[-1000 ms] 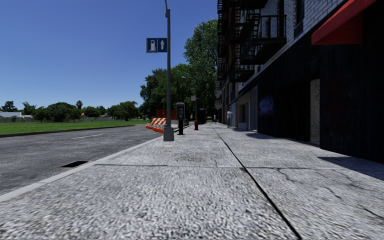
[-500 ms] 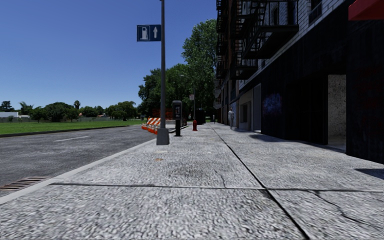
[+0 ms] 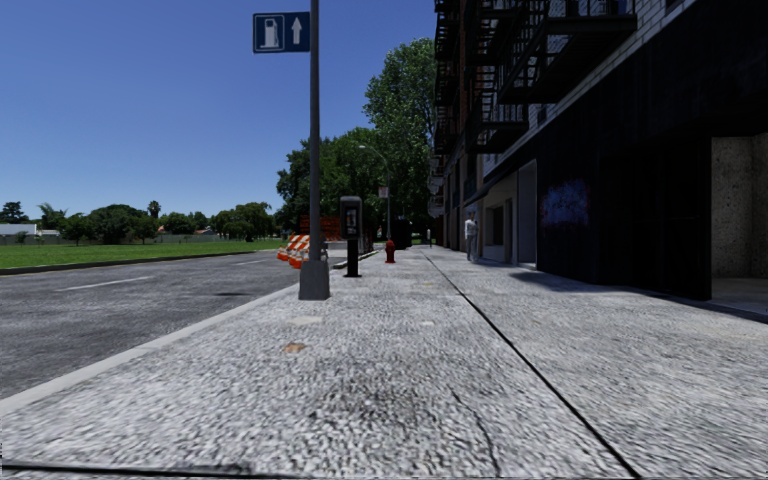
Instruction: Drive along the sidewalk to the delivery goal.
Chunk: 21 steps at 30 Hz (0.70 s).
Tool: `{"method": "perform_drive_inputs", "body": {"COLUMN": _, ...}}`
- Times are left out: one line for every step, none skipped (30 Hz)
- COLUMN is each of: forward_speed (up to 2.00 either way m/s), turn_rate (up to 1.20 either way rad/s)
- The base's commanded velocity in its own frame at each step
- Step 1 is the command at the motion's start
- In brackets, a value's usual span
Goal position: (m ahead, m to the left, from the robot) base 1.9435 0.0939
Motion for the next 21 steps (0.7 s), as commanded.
{"method": "perform_drive_inputs", "body": {"forward_speed": 1.91, "turn_rate": 0.0}}
{"method": "perform_drive_inputs", "body": {"forward_speed": 1.65, "turn_rate": -0.1}}
{"method": "perform_drive_inputs", "body": {"forward_speed": 1.56, "turn_rate": -0.16}}
{"method": "perform_drive_inputs", "body": {"forward_speed": 1.56, "turn_rate": -0.16}}
{"method": "perform_drive_inputs", "body": {"forward_speed": 1.53, "turn_rate": -0.18}}
{"method": "perform_drive_inputs", "body": {"forward_speed": 1.53, "turn_rate": -0.18}}
{"method": "perform_drive_inputs", "body": {"forward_speed": 1.52, "turn_rate": -0.18}}
{"method": "perform_drive_inputs", "body": {"forward_speed": 1.52, "turn_rate": -0.18}}
{"method": "perform_drive_inputs", "body": {"forward_speed": 1.52, "turn_rate": -0.17}}
{"method": "perform_drive_inputs", "body": {"forward_speed": 1.51, "turn_rate": -0.15}}
{"method": "perform_drive_inputs", "body": {"forward_speed": 1.5, "turn_rate": -0.15}}
{"method": "perform_drive_inputs", "body": {"forward_speed": 1.48, "turn_rate": -0.15}}
{"method": "perform_drive_inputs", "body": {"forward_speed": 1.48, "turn_rate": -0.15}}
{"method": "perform_drive_inputs", "body": {"forward_speed": 1.47, "turn_rate": -0.14}}
{"method": "perform_drive_inputs", "body": {"forward_speed": 1.47, "turn_rate": -0.14}}
{"method": "perform_drive_inputs", "body": {"forward_speed": 1.47, "turn_rate": -0.06}}
{"method": "perform_drive_inputs", "body": {"forward_speed": 1.47, "turn_rate": 0.0}}
{"method": "perform_drive_inputs", "body": {"forward_speed": 1.47, "turn_rate": 0.0}}
{"method": "perform_drive_inputs", "body": {"forward_speed": 1.47, "turn_rate": 0.0}}
{"method": "perform_drive_inputs", "body": {"forward_speed": 1.42, "turn_rate": 0.0}}
{"method": "perform_drive_inputs", "body": {"forward_speed": 1.34, "turn_rate": 0.0}}
